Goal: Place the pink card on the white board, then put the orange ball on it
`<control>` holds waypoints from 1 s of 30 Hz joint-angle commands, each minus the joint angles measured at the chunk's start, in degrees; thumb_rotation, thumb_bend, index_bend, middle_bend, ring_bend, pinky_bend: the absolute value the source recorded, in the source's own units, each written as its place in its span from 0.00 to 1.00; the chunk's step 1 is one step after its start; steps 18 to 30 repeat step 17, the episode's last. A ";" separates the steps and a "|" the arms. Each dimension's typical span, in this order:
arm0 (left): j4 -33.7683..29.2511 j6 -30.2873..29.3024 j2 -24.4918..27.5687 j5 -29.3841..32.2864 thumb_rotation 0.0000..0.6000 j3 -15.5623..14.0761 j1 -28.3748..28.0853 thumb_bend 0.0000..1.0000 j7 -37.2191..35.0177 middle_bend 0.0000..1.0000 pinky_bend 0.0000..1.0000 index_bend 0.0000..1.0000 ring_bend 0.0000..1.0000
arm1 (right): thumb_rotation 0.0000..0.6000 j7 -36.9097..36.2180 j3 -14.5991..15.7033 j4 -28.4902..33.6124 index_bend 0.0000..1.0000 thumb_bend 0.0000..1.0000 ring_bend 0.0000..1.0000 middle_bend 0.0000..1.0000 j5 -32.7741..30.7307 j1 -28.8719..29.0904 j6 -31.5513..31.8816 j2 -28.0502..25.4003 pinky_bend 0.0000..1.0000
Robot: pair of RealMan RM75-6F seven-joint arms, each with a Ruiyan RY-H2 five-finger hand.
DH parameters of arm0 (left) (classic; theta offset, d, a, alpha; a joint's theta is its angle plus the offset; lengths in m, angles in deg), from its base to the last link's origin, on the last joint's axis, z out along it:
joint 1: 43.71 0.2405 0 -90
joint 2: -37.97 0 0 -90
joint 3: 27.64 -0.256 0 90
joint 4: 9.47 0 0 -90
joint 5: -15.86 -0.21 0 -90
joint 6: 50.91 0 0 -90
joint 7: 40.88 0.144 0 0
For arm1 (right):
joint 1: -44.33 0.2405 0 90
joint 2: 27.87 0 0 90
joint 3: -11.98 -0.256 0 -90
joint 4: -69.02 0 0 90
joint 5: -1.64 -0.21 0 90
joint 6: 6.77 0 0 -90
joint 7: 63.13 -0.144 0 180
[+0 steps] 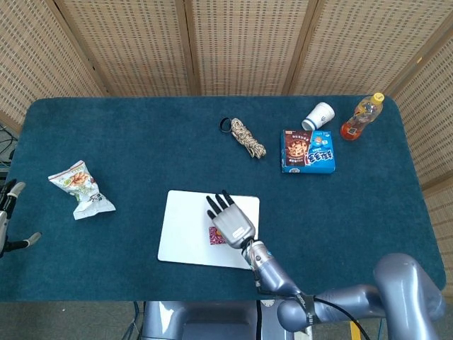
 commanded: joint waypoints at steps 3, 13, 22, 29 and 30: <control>-0.24 -0.89 -0.10 -0.94 1.00 -0.34 0.33 0.00 0.29 0.00 0.00 0.00 0.00 | 1.00 -14.28 2.49 5.78 0.18 0.26 0.00 0.00 12.49 -7.08 2.14 -13.79 0.00; -1.02 -3.83 -0.57 -3.35 1.00 -0.94 1.24 0.00 1.93 0.00 0.00 0.00 0.00 | 1.00 -49.10 7.40 -7.85 0.02 0.00 0.00 0.00 31.13 -26.11 19.03 -25.61 0.00; -1.21 -4.97 -0.85 -3.91 1.00 -1.01 1.63 0.00 2.75 0.00 0.00 0.00 0.00 | 1.00 -60.43 9.66 -14.08 0.00 0.00 0.00 0.00 31.97 -33.17 22.91 -26.31 0.00; -1.21 -4.97 -0.85 -3.91 1.00 -1.01 1.63 0.00 2.75 0.00 0.00 0.00 0.00 | 1.00 -60.43 9.66 -14.08 0.00 0.00 0.00 0.00 31.97 -33.17 22.91 -26.31 0.00; -1.21 -4.97 -0.85 -3.91 1.00 -1.01 1.63 0.00 2.75 0.00 0.00 0.00 0.00 | 1.00 -60.43 9.66 -14.08 0.00 0.00 0.00 0.00 31.97 -33.17 22.91 -26.31 0.00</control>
